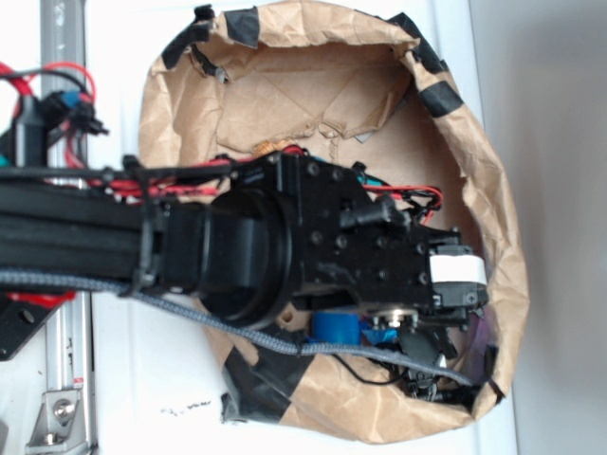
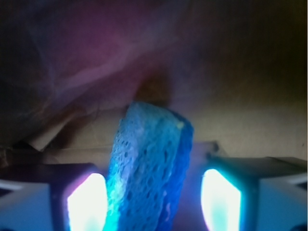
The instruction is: Grab the blue sponge.
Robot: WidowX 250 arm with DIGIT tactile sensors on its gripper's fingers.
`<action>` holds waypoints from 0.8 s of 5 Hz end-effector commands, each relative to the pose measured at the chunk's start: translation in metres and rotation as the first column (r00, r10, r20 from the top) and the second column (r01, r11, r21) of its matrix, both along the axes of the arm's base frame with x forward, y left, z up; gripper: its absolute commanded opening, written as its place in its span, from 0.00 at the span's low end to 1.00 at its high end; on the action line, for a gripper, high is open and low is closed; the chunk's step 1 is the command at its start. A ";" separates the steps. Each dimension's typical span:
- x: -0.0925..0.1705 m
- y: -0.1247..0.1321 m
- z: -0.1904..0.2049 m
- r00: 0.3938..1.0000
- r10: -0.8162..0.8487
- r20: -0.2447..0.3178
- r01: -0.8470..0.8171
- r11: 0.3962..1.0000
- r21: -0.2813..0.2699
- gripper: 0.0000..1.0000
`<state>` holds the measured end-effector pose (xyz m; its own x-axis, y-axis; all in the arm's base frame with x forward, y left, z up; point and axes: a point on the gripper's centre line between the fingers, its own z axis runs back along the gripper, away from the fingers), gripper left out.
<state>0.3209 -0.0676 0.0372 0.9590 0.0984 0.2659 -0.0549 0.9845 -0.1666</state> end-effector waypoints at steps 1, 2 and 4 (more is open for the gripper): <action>0.001 0.013 0.001 0.999 0.031 0.009 -0.031 1.000 0.003 0.00; -0.004 0.023 0.019 0.998 0.053 0.040 -0.054 0.998 0.013 0.00; -0.036 0.087 0.110 0.980 0.124 0.156 -0.124 0.992 -0.010 0.00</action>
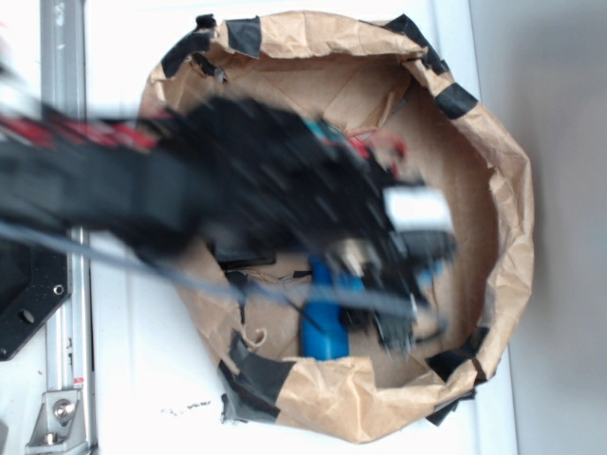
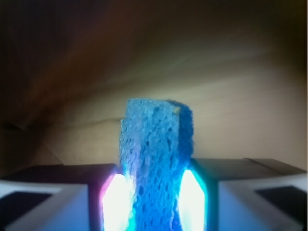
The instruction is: Grab the blue sponge.
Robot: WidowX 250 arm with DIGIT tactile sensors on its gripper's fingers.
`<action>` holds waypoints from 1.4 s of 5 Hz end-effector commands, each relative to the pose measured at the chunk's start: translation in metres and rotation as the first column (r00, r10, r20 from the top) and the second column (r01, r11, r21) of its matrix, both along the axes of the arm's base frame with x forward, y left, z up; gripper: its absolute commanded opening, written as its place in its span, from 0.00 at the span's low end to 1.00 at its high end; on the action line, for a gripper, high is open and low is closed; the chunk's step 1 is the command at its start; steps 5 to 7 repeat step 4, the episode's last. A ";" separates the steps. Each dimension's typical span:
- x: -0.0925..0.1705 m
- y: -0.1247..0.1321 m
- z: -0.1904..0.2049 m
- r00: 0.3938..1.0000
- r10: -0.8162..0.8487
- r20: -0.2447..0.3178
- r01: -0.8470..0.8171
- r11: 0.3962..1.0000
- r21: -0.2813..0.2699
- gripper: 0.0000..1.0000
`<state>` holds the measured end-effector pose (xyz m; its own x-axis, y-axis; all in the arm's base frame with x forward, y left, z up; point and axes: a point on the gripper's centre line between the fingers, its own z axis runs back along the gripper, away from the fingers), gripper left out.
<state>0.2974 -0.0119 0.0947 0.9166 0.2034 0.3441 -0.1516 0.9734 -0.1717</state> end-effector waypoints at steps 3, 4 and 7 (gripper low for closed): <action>-0.029 0.027 0.084 0.976 -0.147 -0.158 0.194 0.921 0.338 0.00; -0.033 0.025 0.088 0.980 -0.158 -0.122 0.190 0.923 0.335 0.00; -0.033 0.025 0.088 0.980 -0.158 -0.122 0.190 0.923 0.335 0.00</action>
